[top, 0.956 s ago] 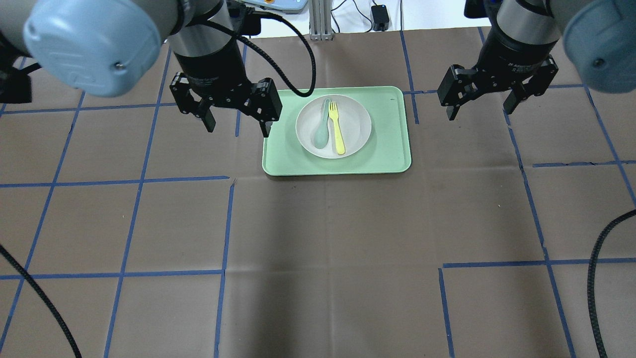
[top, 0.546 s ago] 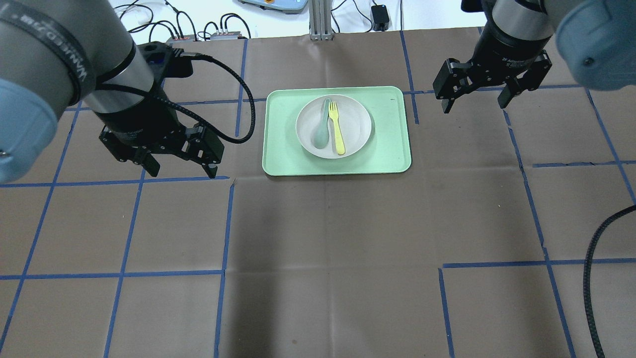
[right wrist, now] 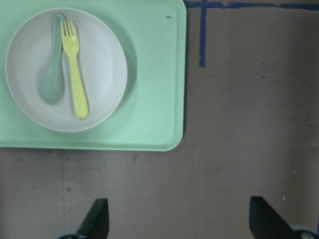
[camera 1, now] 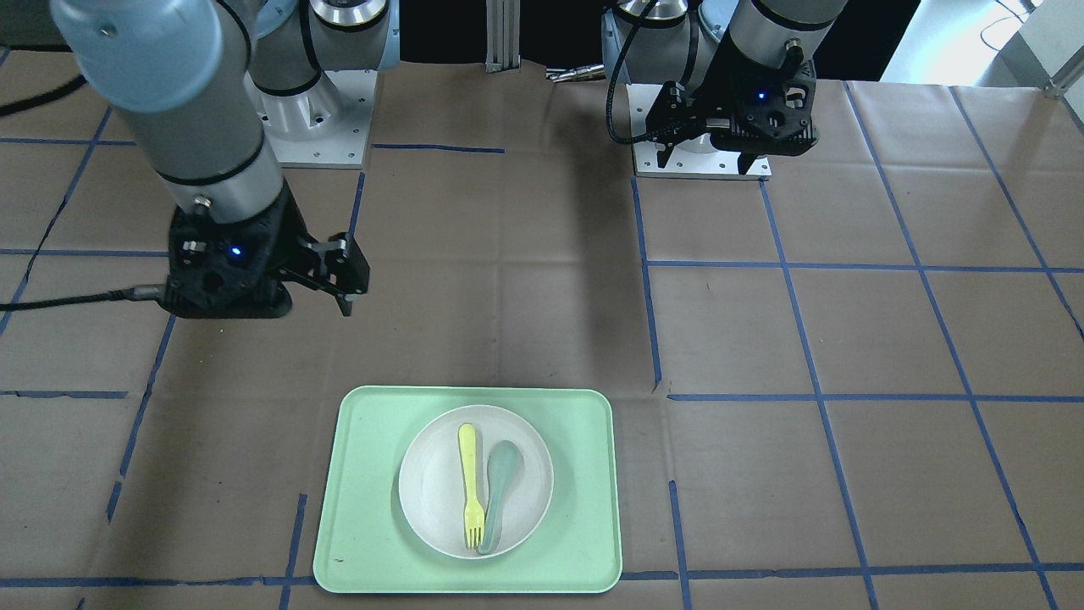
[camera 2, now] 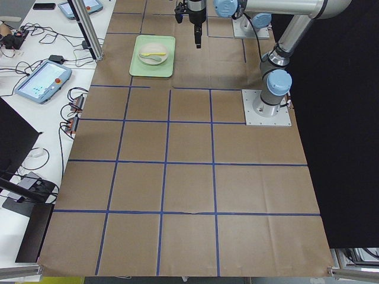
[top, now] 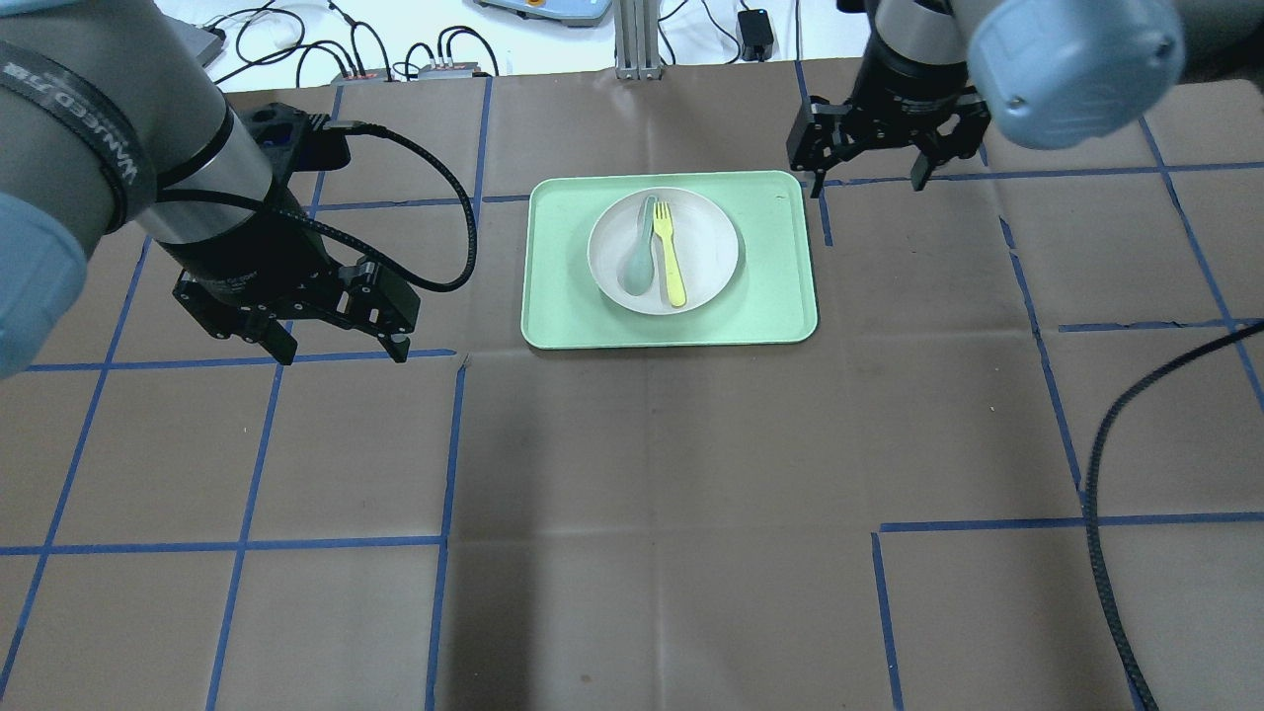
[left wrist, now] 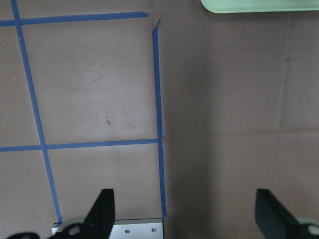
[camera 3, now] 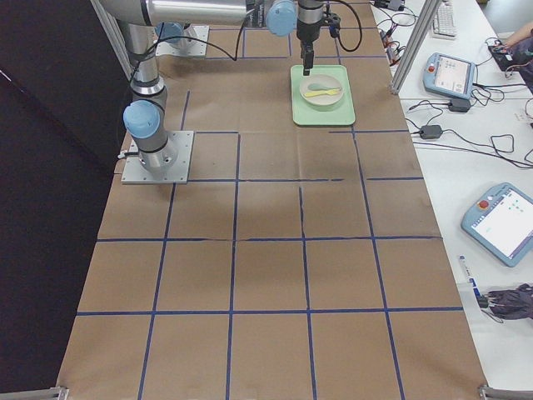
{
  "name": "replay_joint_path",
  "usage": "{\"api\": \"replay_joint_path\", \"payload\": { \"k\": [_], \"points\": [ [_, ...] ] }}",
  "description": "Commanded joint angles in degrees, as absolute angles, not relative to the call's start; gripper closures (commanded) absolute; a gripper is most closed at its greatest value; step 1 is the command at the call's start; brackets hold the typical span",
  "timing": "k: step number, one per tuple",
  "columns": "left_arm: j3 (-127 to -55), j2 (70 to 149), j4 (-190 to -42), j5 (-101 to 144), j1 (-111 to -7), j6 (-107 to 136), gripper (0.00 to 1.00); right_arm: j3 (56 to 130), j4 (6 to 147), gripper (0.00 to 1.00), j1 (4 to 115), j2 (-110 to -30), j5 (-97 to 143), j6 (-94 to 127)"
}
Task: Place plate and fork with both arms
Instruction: 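Lower the right gripper over the yellow fork on the plate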
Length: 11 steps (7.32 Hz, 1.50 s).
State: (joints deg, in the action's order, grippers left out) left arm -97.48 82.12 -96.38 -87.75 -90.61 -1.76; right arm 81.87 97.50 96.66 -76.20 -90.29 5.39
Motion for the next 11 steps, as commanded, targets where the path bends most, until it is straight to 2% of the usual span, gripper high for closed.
{"api": "replay_joint_path", "payload": {
  "k": [1,3,7,10,11],
  "points": [
    [-97.1,82.3,-95.9,-88.0,-90.5,-1.8,0.0,72.1,97.6,0.0,103.2,-65.4,-90.5,11.4],
    [-96.8,83.4,-93.3,-88.1,-90.4,-1.8,0.0,68.8,100.5,0.0,105.8,-60.1,-90.4,13.6],
    [-96.0,84.9,-89.8,-88.3,-89.9,-1.9,0.0,69.9,102.2,0.0,106.3,-53.8,-90.4,16.2],
    [-96.2,84.4,-89.1,-88.4,-89.9,-5.3,0.0,71.4,112.3,0.0,106.2,-49.5,-90.9,15.8],
    [-96.1,84.5,-89.1,-88.4,-89.8,-5.2,0.0,71.4,112.6,0.13,106.2,-49.0,-91.1,15.6]
  ]
}}
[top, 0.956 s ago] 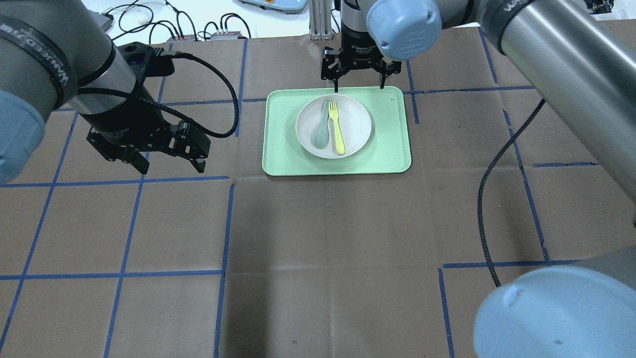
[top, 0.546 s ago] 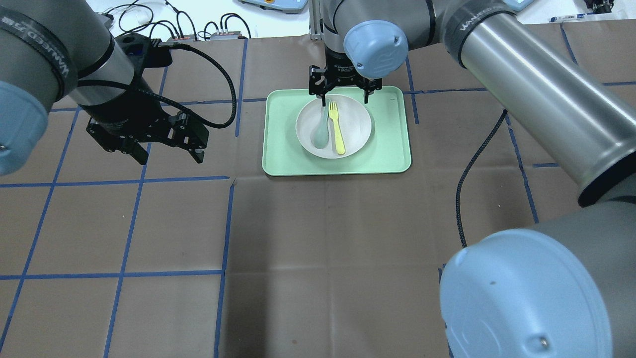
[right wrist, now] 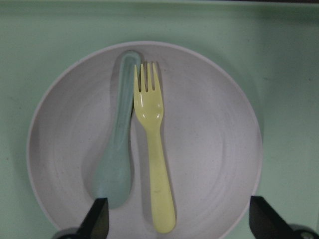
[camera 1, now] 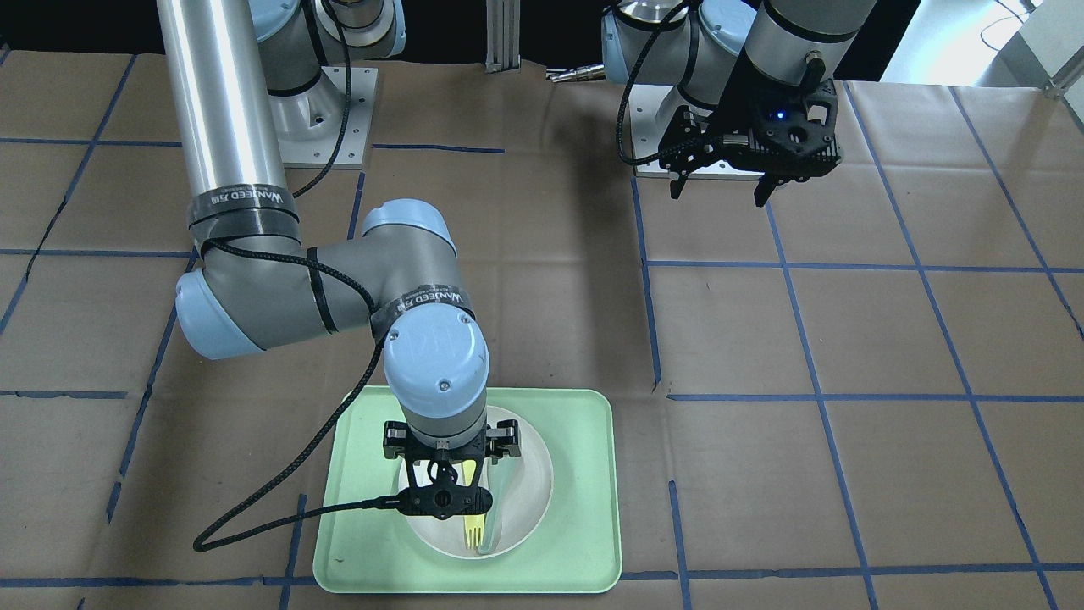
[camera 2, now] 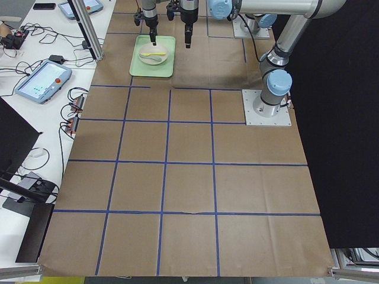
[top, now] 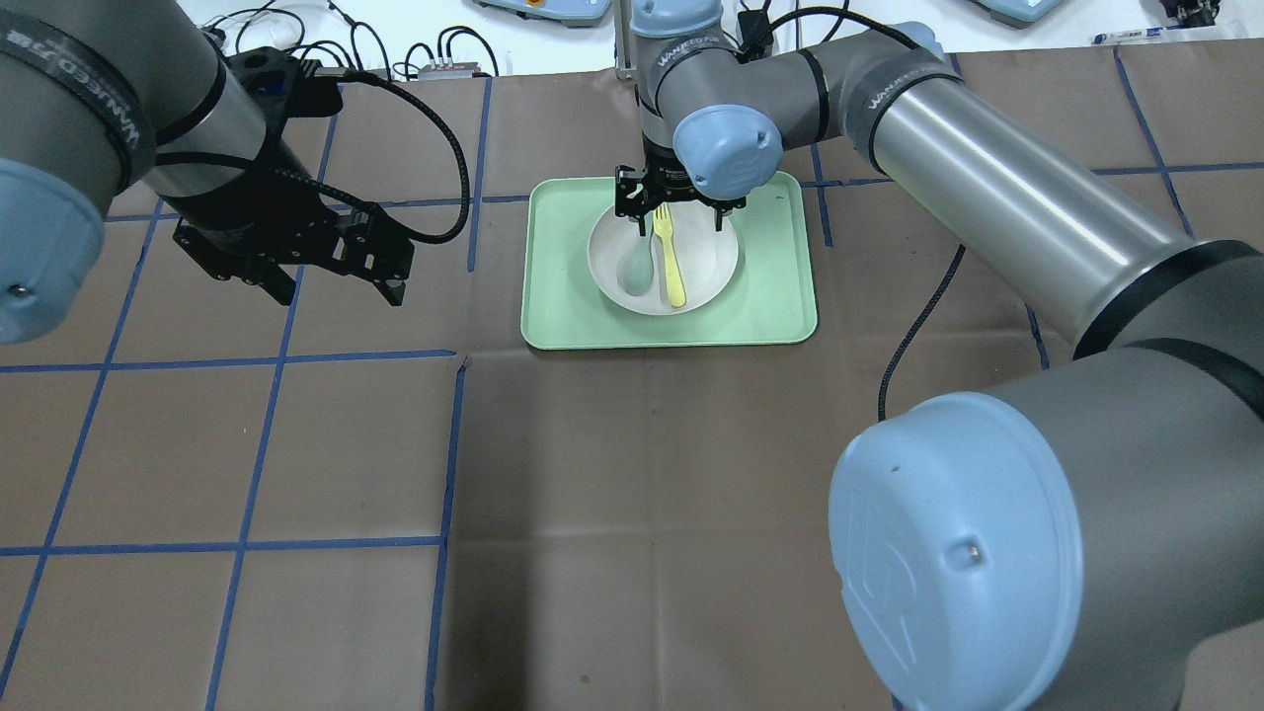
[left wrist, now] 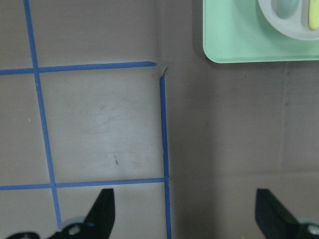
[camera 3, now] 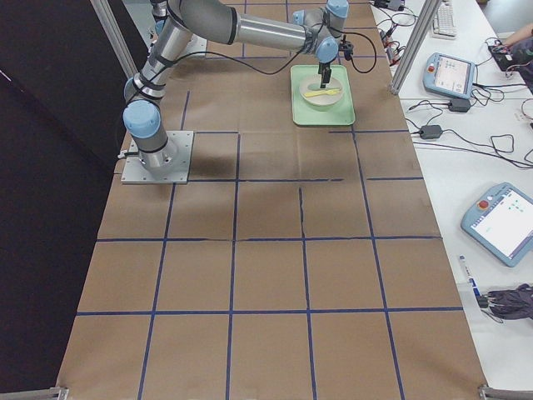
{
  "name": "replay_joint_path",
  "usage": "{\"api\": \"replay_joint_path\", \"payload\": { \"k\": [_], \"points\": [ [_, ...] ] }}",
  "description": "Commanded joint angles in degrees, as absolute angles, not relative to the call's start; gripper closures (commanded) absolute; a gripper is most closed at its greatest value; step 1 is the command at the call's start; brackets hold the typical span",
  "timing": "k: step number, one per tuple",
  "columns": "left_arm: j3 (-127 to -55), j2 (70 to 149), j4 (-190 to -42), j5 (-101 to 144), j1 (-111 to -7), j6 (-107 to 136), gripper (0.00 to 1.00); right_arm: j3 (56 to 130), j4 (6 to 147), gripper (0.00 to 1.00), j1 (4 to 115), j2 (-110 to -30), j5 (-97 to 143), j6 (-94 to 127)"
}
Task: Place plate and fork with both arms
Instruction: 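Lower the right gripper over the yellow fork on the plate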
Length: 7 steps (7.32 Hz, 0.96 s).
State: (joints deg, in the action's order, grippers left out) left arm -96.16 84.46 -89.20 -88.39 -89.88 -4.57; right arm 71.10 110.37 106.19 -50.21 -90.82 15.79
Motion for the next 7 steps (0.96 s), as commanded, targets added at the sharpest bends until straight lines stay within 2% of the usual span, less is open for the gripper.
{"api": "replay_joint_path", "payload": {
  "k": [1,2,5,7],
  "points": [
    [-96.3,84.1,-89.1,-88.6,-89.3,-5.3,0.0,71.5,112.2,0.27,106.2,-48.9,-90.9,15.5],
    [-96.5,83.8,-89.2,-88.6,-87.6,-5.3,0.0,71.5,111.5,0.4,106.2,-49.0,-90.8,15.3],
    [-96.1,84.1,-89.4,-88.4,-86.7,-5.2,0.0,74.5,112.1,0.51,106.1,-49.1,-89.8,15.1],
    [-95.9,84.3,-89.7,-88.5,-86.7,-5.2,0.0,74.3,112.3,0.47,106.1,-49.1,-89.8,15.1]
  ]
}}
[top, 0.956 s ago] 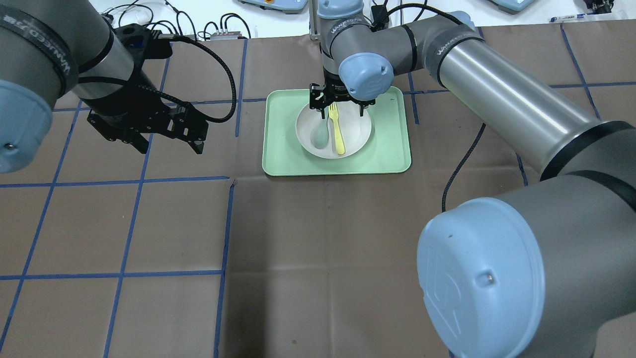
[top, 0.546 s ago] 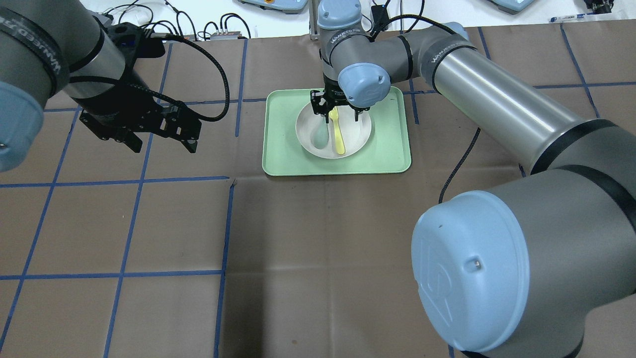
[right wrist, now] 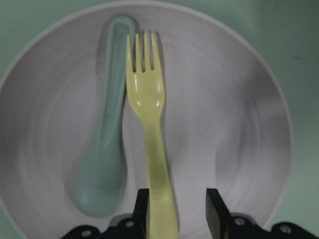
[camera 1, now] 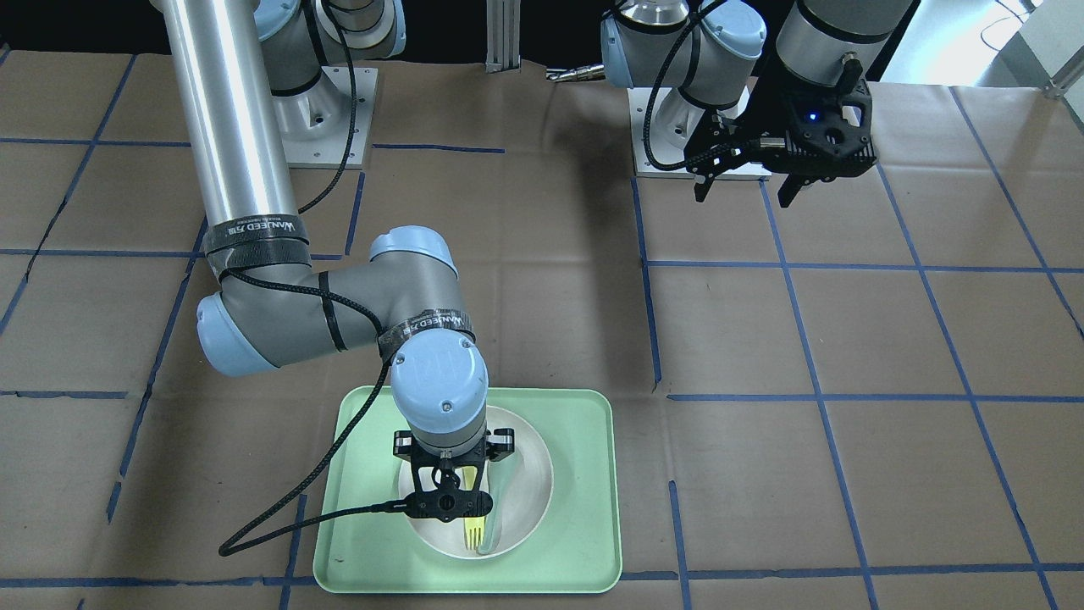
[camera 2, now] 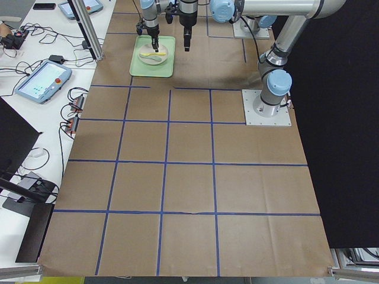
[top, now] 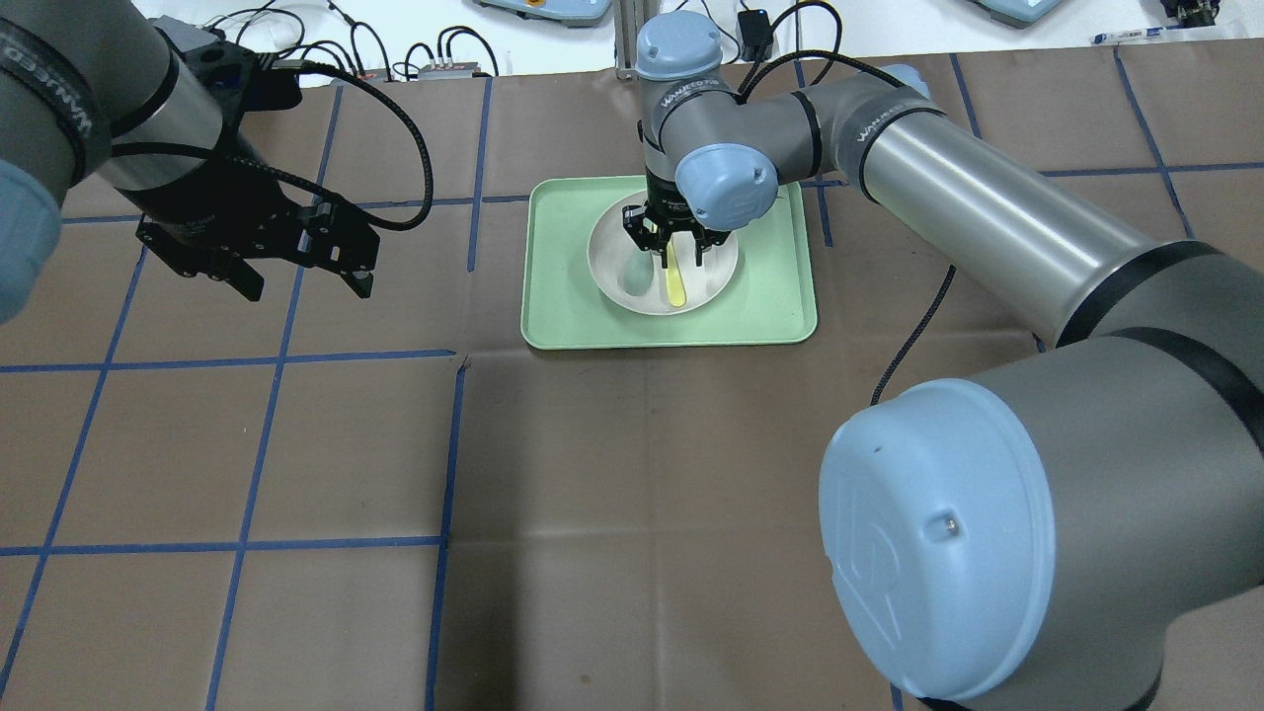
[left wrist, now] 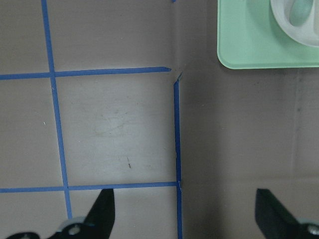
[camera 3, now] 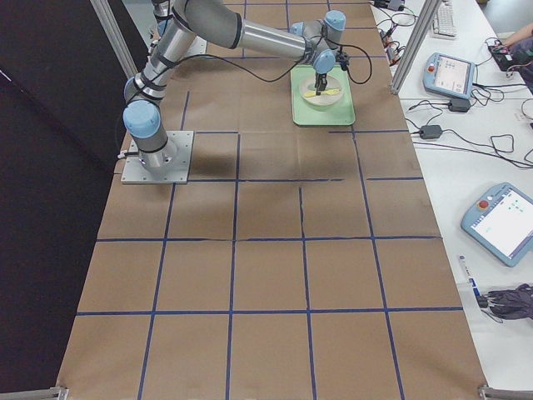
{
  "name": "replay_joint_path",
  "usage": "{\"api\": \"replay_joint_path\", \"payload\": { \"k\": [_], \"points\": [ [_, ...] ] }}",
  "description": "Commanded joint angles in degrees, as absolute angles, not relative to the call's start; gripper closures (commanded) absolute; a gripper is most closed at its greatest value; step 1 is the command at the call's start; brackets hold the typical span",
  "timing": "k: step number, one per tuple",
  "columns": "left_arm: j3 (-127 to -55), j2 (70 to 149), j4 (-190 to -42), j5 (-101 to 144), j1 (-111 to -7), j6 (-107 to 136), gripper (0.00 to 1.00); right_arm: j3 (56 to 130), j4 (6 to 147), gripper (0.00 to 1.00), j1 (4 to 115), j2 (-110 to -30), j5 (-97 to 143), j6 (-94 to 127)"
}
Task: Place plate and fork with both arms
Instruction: 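Close the right gripper on the yellow fork's handle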
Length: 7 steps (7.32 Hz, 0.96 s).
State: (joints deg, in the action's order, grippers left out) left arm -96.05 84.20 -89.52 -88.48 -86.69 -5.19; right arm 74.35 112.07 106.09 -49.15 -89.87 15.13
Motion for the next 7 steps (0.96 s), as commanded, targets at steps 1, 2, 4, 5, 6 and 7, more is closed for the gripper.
{"api": "replay_joint_path", "payload": {
  "k": [1,2,4,5,6,7],
  "points": [
    [-96.0,84.3,-89.8,-88.4,-86.7,-5.1,0.0,74.3,112.6,0.45,106.1,-49.0,-90.0,15.1],
    [-96.0,84.5,-89.8,-88.2,-86.9,-5.1,0.0,74.2,112.7,0.45,106.2,-48.9,-90.0,15.2],
    [-96.0,84.8,-90.1,-88.2,-87.3,-5.1,0.0,74.2,112.7,0.45,106.2,-48.8,-89.9,15.0],
    [-96.1,84.8,-90.1,-88.2,-87.4,-5.1,0.0,74.0,112.8,0.45,106.2,-48.4,-89.9,14.9],
    [-96.1,84.7,-90.2,-88.3,-87.5,-5.2,0.0,74.0,112.8,0.46,106.2,-48.0,-89.9,14.9],
    [-96.1,84.7,-90.2,-88.3,-87.7,-5.2,0.0,73.9,112.8,0.46,106.2,-47.6,-89.9,14.9]
  ]
}}
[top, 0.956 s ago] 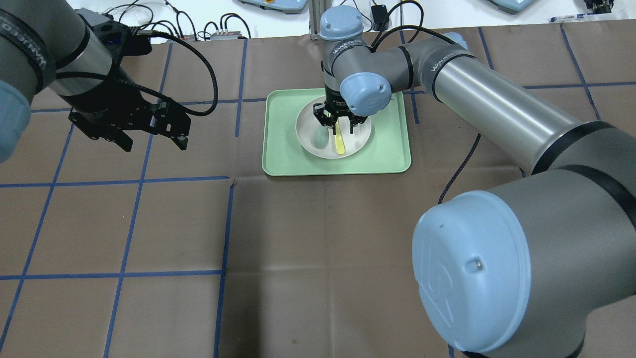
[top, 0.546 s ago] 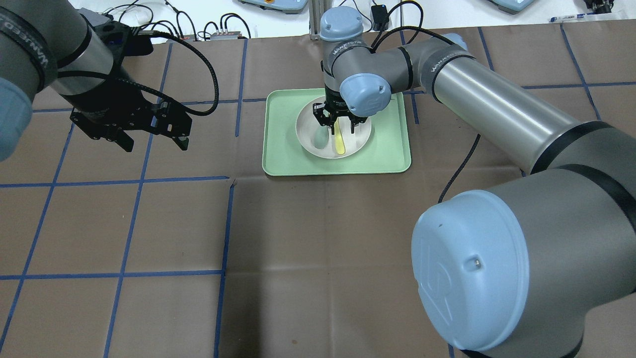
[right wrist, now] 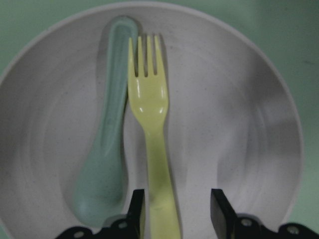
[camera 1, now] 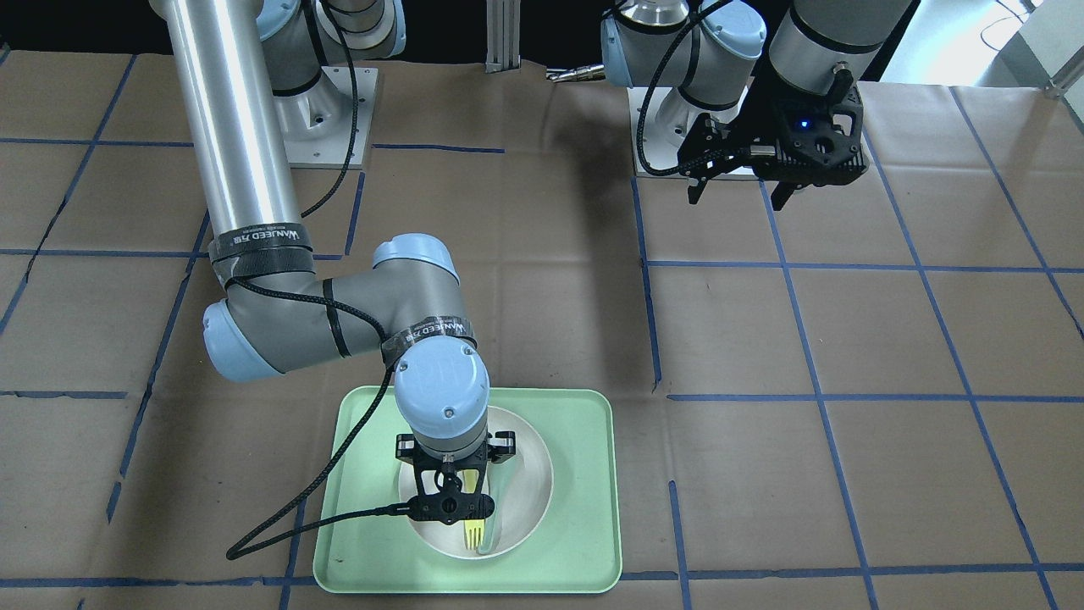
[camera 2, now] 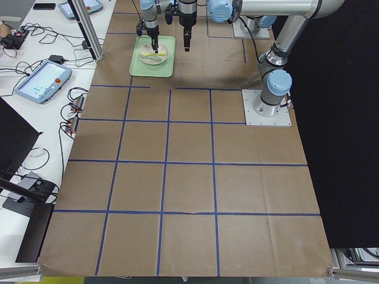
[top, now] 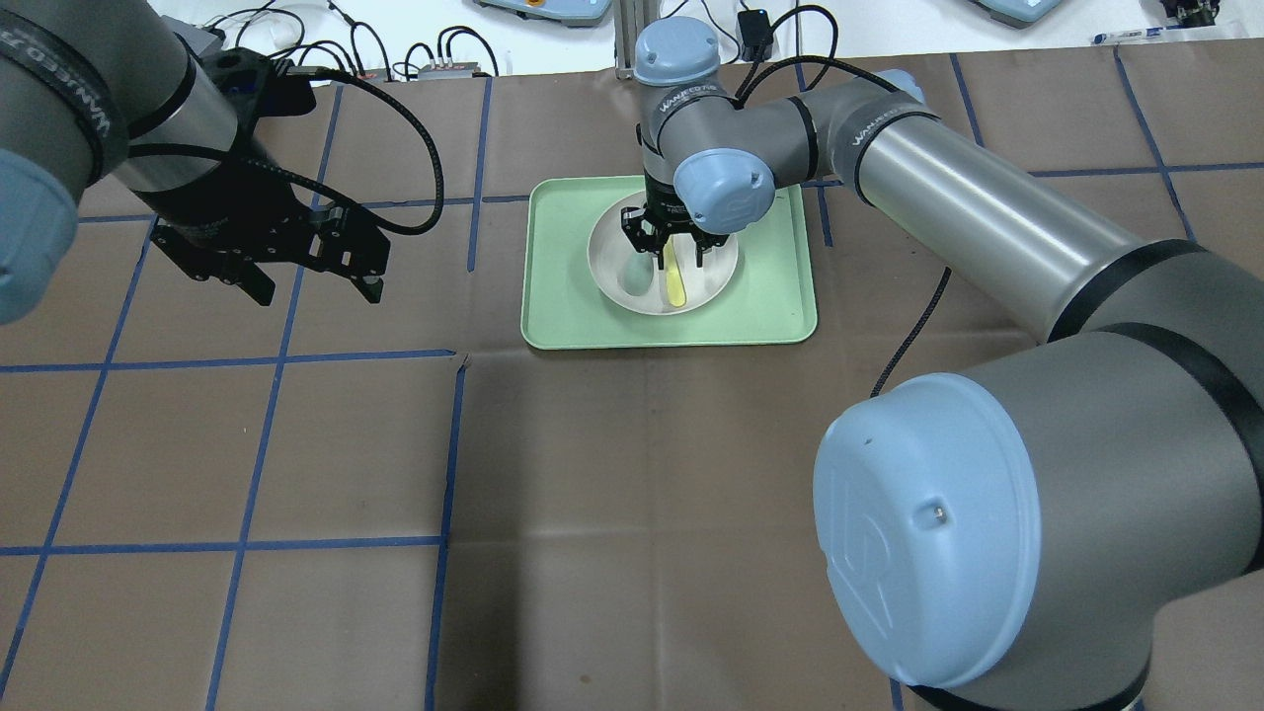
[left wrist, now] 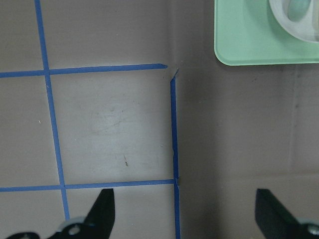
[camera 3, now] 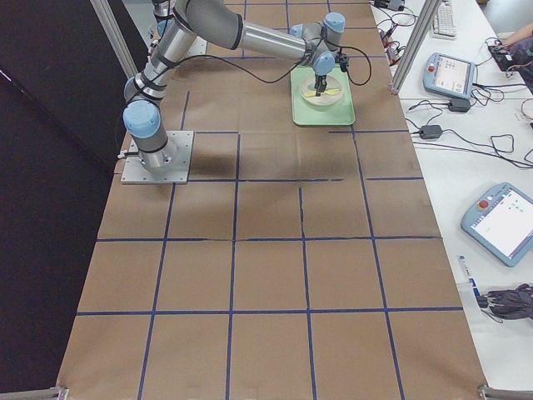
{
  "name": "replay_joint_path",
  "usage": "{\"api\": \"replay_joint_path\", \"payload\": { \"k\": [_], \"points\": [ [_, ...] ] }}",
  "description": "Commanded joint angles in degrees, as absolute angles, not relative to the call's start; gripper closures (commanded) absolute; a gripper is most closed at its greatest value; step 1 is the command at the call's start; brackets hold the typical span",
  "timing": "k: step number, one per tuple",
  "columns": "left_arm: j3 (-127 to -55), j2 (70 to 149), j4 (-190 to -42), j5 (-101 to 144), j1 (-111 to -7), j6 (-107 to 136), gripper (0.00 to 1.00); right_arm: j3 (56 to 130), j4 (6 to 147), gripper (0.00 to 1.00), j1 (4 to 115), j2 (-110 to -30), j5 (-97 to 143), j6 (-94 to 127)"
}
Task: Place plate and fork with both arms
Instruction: 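Close the right gripper on the yellow fork's handle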
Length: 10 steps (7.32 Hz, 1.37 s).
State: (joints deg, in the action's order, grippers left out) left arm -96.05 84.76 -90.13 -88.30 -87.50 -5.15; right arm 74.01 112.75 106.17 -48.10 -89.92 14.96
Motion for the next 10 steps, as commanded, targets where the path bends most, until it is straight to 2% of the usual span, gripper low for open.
{"api": "replay_joint_path", "payload": {
  "k": [1,6,7,9,10],
  "points": [
    [-96.1,84.6,-90.3,-88.3,-87.9,-5.2,0.0,73.9,112.8,0.46,106.2,-47.1,-89.9,14.9],
    [-96.1,84.4,-90.5,-90.2,-89.3,-4.9,0.0,73.9,116.0,0.47,106.3,-46.1,-89.9,14.9],
    [-96.1,84.4,-90.5,-90.2,-89.4,-4.9,0.0,73.9,116.0,0.54,106.3,-46.2,-89.8,15.0],
    [-96.2,84.6,-90.4,-90.1,-89.4,-5.0,0.0,73.8,115.9,0.77,106.2,-46.2,-89.7,15.0],
    [-96.2,84.6,-90.4,-90.1,-89.4,-5.2,0.0,73.8,115.9,0.84,106.2,-46.3,-89.7,15.0]
  ]
}}
